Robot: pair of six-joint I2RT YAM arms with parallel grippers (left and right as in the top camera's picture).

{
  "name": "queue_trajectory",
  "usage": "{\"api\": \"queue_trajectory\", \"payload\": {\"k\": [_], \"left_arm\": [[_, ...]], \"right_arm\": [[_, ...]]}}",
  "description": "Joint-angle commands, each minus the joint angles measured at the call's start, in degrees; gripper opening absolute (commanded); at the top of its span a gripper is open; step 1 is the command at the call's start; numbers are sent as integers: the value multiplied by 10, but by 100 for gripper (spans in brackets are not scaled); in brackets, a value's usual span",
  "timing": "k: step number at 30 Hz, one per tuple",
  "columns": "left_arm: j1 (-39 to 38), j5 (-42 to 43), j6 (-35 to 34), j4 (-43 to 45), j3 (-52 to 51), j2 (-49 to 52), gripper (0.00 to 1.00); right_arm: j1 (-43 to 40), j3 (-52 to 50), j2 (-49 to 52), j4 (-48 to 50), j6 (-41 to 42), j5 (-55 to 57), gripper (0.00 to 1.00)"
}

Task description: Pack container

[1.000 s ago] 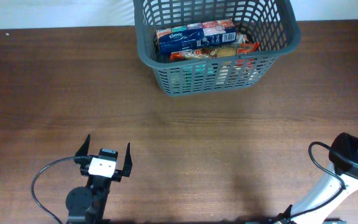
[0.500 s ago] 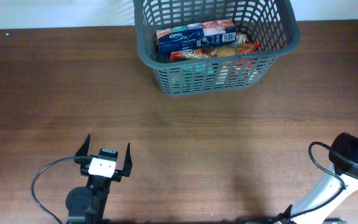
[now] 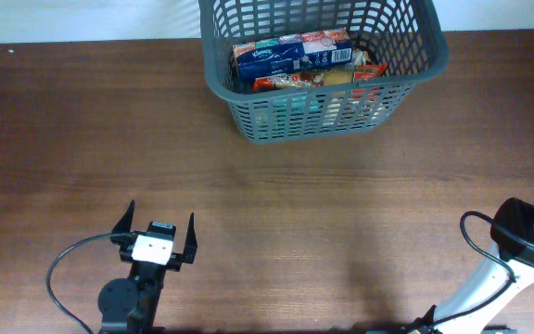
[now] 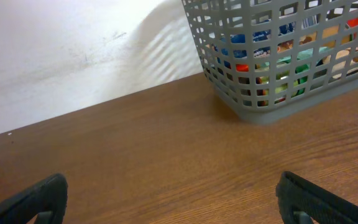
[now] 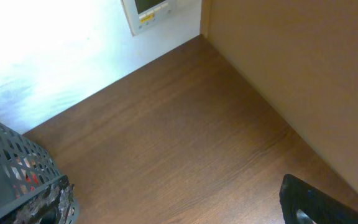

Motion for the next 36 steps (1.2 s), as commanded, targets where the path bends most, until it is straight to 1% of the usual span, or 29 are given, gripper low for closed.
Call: {"api": "queue_trajectory", "payload": {"k": [1, 11, 18, 22, 25, 27, 32, 33, 36], "left_arm": [[-2, 8, 7, 2, -6, -5, 99], [-2, 8, 7, 2, -6, -5, 99], [-2, 8, 7, 2, -6, -5, 99], [-2, 8, 7, 2, -6, -5, 99], [-2, 8, 7, 2, -6, -5, 99], [-2, 8, 7, 2, -6, -5, 99], [-2, 8, 7, 2, -6, -5, 99], [-2, 8, 7, 2, -6, -5, 99], [-2, 8, 7, 2, -6, -5, 99]], "right_arm": [[0, -2, 1, -3, 7, 3, 99], [0, -2, -3, -3, 6, 3, 99], [0, -2, -42, 9, 6, 3, 99], [10, -14, -74, 33, -29, 3, 99], [27, -65, -112, 83, -71, 3, 99], [50, -142, -161, 147, -107, 3, 99], [83, -284, -250, 242, -114, 4, 99], [95, -346, -288, 277, -115, 5, 99], [113, -457, -357, 339, -114, 4, 99]]}}
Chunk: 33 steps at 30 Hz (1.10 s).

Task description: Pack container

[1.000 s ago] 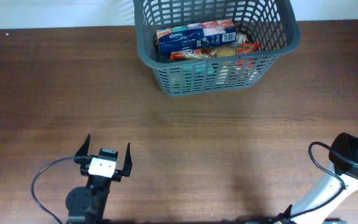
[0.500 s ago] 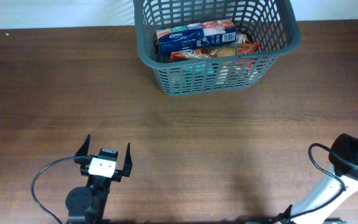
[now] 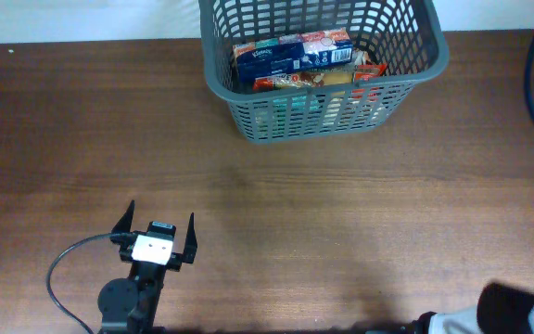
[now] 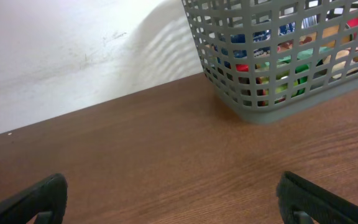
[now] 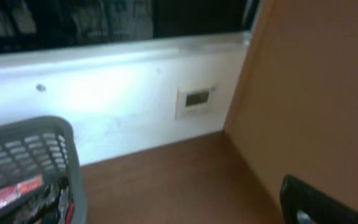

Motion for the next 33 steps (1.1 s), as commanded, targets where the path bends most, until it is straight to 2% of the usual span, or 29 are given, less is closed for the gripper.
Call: {"api": "queue_trajectory", "payload": {"k": [1, 7, 14, 22, 33], "left_arm": [[-2, 8, 7, 2, -6, -5, 99], [-2, 8, 7, 2, -6, -5, 99], [-2, 8, 7, 2, -6, -5, 99], [-2, 8, 7, 2, -6, -5, 99], [-2, 8, 7, 2, -6, -5, 99]], "right_arm": [[28, -142, -95, 62, -10, 4, 99], [74, -365, -242, 201, -10, 4, 99], [130, -593, -416, 271, -10, -2, 99], [144, -771, -543, 428, -10, -18, 99], [145, -1005, -698, 642, -10, -105, 99]]}}
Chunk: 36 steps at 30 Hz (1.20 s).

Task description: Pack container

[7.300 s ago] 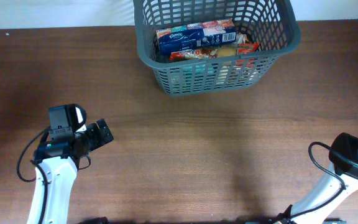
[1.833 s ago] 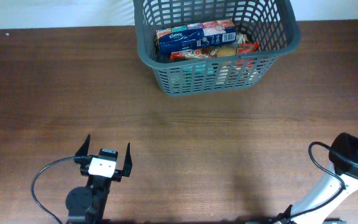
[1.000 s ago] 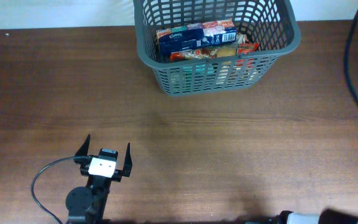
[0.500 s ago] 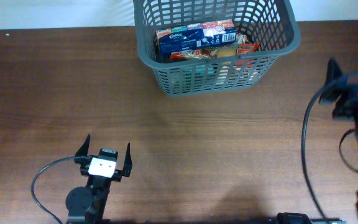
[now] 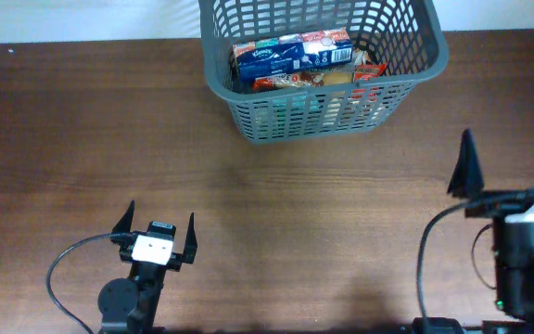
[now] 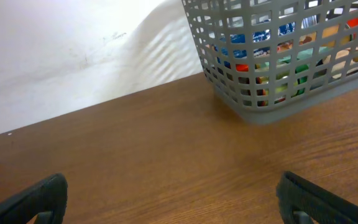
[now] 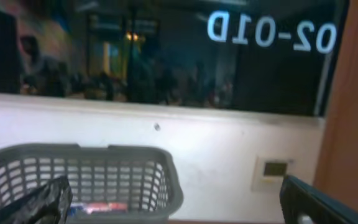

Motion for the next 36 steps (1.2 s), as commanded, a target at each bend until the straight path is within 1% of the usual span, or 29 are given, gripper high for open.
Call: {"api": "queue_trajectory", "payload": {"k": [1, 4, 6, 9, 17, 36], "left_arm": [[-2, 7, 7, 2, -6, -5, 99], [-2, 8, 7, 2, -6, -5, 99], [-2, 7, 7, 1, -6, -5, 99], [-2, 7, 7, 1, -6, -5, 99], [-2, 7, 7, 1, -6, -5, 99], [-2, 7, 7, 2, -6, -5, 99]], "right_arm": [[6, -74, -52, 48, -2, -44, 99], [6, -148, -106, 108, -2, -68, 99], [6, -186, -139, 128, -2, -77, 99], [7, -229, -179, 136, -2, -83, 99], [31, -281, -236, 136, -2, -83, 99], [31, -394, -270, 146, -7, -79, 99]]}}
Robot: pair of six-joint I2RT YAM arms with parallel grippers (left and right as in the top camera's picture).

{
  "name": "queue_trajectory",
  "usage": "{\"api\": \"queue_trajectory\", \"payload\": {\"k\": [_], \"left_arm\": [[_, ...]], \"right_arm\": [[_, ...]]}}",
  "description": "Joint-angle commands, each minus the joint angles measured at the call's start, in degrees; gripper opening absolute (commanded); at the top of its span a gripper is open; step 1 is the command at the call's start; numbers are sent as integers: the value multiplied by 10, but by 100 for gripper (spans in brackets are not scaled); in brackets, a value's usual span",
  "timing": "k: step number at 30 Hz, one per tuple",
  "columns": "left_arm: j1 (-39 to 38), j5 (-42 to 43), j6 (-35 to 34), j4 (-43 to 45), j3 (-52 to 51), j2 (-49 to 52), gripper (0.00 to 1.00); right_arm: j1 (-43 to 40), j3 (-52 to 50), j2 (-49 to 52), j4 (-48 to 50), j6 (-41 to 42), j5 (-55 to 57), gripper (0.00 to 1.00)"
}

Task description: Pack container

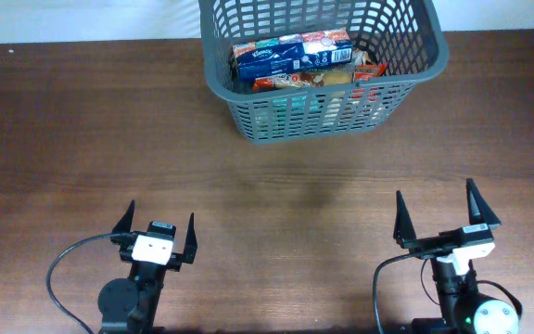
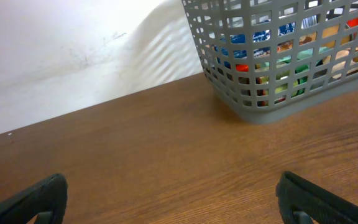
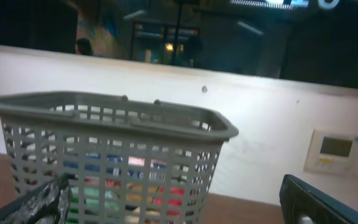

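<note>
A grey mesh basket stands at the back of the wooden table. It holds a blue tissue box and several coloured packets. My left gripper rests open and empty at the front left, far from the basket; its wrist view shows the basket ahead to the right, between the two fingers. At the front right my right gripper is open and empty too. The basket fills the left half of its wrist view, with nothing between the fingertips.
A white wall runs behind the table. A small wall panel sits on it to the right of the basket. A dark cable hangs at the back right corner.
My right arm has moved from the table's right edge to the front right, lower down, and its gripper now faces the basket. The left arm and the basket's contents are unchanged.
At first my right arm lay low at the far right, its camera on the table's corner. Then it was almost out of the overhead view, then upright at the right edge seeing the window and basket. Now it sits at the front right. The left gripper stayed open and still.
</note>
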Motion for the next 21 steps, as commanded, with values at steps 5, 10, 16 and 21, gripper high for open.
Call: {"api": "queue_trajectory", "payload": {"k": [5, 10, 16, 21], "left_arm": [[-2, 7, 7, 2, -6, -5, 99], [-2, 7, 7, 2, -6, -5, 99], [-2, 7, 7, 2, -6, -5, 99], [-2, 8, 7, 2, -6, -5, 99]], "right_arm": [[6, -35, -11, 25, -6, -3, 99], [6, -45, -11, 26, -6, -1, 99], [6, -68, -11, 42, -6, -1, 99], [6, -86, -11, 46, -6, -1, 99]]}}
